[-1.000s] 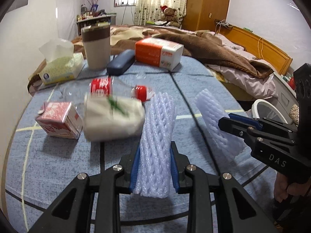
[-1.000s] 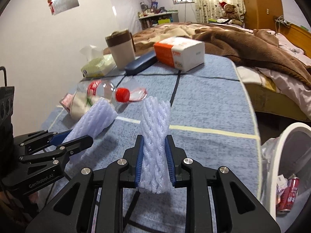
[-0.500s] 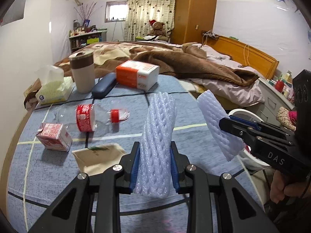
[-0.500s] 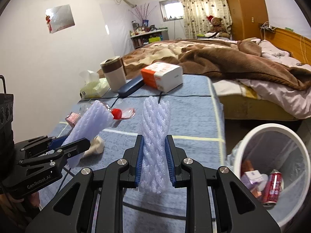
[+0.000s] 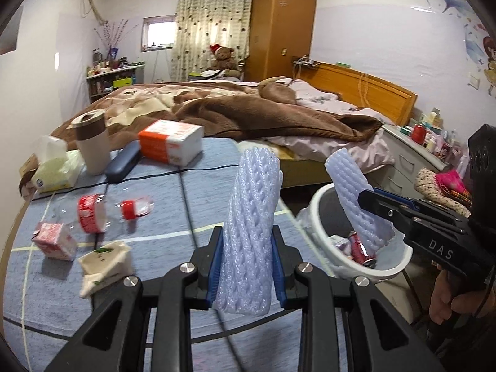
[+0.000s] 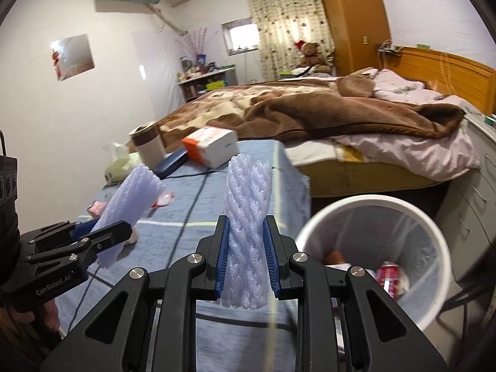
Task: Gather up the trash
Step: 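Carry both foam nets over the white bin and open both tools to drop them, then move both tools back over the bed toward the bottle and pink carton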
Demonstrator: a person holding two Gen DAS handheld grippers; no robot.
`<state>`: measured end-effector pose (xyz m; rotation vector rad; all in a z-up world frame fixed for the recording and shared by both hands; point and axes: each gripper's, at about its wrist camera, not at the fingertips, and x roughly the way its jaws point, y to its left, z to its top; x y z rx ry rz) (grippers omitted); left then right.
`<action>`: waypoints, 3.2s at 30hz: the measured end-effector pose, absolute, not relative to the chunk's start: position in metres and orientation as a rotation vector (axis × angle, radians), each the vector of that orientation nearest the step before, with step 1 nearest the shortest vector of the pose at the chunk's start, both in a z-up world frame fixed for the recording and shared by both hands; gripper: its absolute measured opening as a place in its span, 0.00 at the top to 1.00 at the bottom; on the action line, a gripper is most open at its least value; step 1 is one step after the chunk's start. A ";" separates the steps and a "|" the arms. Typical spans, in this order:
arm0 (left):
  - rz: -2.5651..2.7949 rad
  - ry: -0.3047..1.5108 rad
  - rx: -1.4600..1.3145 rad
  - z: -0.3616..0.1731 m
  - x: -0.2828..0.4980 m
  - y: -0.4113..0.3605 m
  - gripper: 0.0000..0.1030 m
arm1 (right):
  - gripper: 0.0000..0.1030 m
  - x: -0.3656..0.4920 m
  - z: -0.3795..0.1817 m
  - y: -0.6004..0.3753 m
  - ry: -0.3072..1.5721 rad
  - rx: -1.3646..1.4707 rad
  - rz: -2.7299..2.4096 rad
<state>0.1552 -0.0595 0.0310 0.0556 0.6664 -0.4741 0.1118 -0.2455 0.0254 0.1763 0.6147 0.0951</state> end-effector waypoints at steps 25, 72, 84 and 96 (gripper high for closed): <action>-0.695 0.709 0.134 0.017 0.154 -0.201 0.71 | 0.78 0.093 0.006 -0.347 0.648 0.251 -0.161; -0.656 0.719 0.078 0.015 0.166 -0.183 0.32 | 0.42 0.105 -0.005 -0.354 0.712 0.255 -0.173; -0.510 0.677 0.043 0.024 0.176 -0.113 0.31 | 0.42 0.123 0.001 -0.308 0.677 0.225 -0.061; -0.361 0.678 -0.018 0.019 0.192 -0.038 0.31 | 0.42 0.152 0.000 -0.257 0.683 0.174 0.059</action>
